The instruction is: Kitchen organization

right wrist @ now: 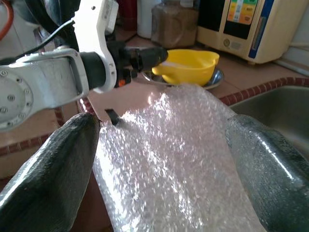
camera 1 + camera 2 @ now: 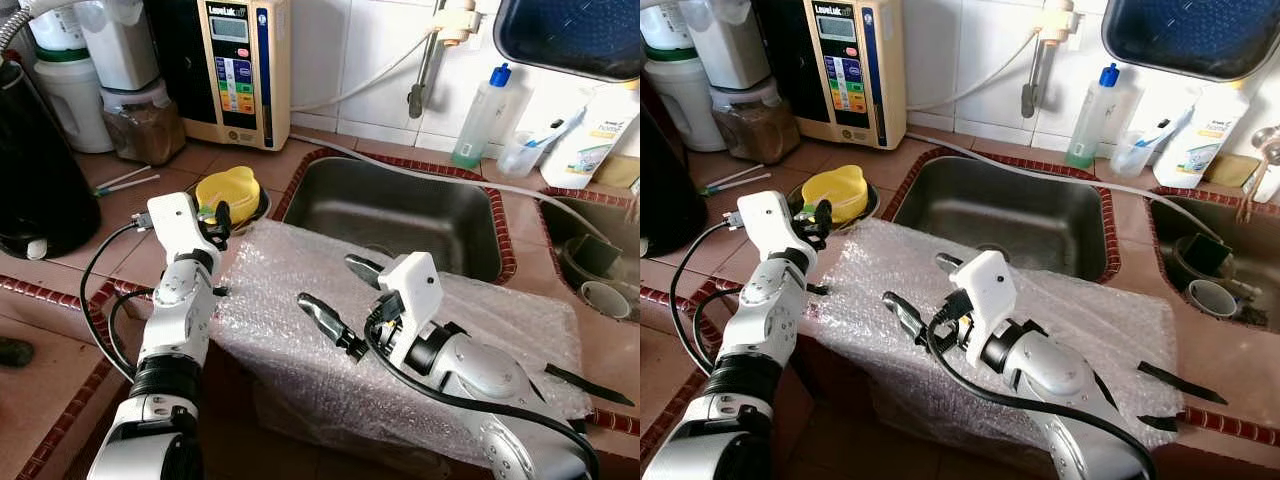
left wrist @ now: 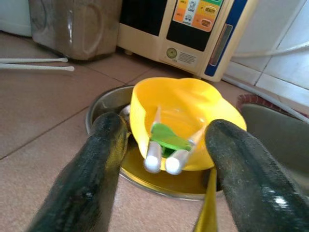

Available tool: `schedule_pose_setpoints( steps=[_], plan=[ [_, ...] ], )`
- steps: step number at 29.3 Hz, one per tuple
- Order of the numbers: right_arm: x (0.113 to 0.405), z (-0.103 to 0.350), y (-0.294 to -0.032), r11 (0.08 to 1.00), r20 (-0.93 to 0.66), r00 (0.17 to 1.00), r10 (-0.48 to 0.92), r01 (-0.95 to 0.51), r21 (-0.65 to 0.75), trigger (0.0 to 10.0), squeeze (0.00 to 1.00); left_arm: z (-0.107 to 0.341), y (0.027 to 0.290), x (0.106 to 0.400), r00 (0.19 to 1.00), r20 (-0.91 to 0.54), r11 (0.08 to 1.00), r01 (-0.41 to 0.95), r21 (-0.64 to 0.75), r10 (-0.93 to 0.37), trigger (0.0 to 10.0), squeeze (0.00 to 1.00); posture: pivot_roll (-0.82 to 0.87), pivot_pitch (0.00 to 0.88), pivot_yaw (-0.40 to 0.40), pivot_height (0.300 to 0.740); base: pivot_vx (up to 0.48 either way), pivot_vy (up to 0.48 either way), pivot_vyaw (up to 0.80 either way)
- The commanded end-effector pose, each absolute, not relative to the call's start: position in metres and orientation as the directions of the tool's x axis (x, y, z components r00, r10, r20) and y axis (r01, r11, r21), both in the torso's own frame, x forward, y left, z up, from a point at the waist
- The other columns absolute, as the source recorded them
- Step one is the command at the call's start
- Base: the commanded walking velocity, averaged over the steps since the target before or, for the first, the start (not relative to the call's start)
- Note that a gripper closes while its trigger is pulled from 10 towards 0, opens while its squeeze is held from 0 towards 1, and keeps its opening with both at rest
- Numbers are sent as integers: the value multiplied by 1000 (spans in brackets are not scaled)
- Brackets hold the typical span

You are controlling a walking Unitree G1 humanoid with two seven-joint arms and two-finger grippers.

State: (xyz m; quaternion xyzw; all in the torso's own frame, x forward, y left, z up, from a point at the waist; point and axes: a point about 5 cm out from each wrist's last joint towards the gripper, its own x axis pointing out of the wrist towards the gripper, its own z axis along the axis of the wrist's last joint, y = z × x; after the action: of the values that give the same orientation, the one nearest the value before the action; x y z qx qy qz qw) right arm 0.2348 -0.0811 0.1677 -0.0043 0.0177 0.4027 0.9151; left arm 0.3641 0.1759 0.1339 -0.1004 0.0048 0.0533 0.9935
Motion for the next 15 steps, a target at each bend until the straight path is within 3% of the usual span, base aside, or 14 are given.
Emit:
schedule_pose_setpoints(
  steps=[1, 15],
  plan=[
    [233, 174, -80, 666, -21, 666, 746, -746, -12, 10000, 0, 140, 175, 368, 995, -1, 974, -95, -204, 97, 0, 0, -49, 0, -19, 740, 0, 0, 0],
    [234, 174, -78, 669, -20, 669, 743, -743, -11, 10000, 0, 140, 175, 369, 996, 10, 974, -86, -209, 90, 0, 0, -38, 0, -14, 740, 0, 0, 0]
  ],
)
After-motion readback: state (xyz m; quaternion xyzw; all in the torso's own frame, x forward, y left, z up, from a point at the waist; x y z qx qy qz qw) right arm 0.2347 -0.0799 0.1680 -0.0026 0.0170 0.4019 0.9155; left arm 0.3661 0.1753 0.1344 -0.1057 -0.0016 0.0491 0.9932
